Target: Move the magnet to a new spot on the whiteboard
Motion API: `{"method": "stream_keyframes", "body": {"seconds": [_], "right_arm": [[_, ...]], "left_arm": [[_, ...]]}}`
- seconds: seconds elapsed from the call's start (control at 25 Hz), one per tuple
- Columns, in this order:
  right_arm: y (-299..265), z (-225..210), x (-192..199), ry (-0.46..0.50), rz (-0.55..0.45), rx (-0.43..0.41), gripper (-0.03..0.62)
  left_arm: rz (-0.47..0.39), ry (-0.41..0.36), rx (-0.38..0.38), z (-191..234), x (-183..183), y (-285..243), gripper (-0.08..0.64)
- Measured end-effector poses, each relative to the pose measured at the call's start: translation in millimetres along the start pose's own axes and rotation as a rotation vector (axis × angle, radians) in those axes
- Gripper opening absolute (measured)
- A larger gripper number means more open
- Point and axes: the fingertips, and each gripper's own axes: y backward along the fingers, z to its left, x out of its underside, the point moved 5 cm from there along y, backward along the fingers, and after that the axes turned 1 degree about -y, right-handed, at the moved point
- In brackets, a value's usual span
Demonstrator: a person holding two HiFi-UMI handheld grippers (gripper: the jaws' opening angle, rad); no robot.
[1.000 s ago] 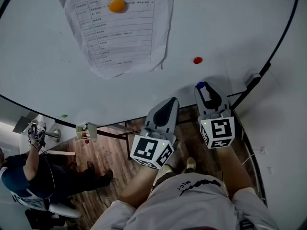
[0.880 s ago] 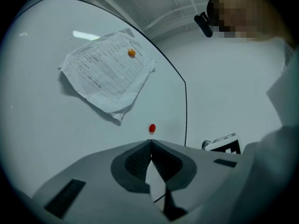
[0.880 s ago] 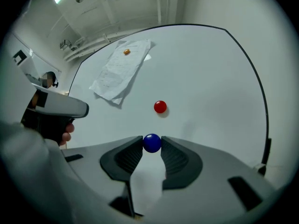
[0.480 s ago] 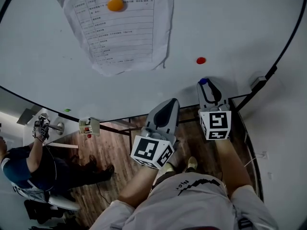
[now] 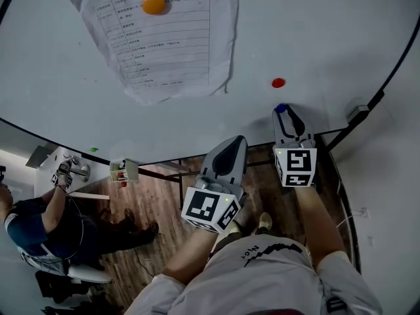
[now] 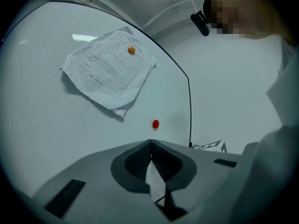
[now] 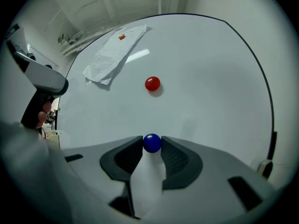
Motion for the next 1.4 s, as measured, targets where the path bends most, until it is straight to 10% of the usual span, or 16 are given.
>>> {"method": "stream_keyframes", "body": {"seconds": [1.4], "right_arm": [[32.4,11.9,-12.2,-0.076,0.022,-0.051,0.129]], "left_arm": [[0.022,0.013,0.022,-5.0,6.9,5.1,0.011]]}}
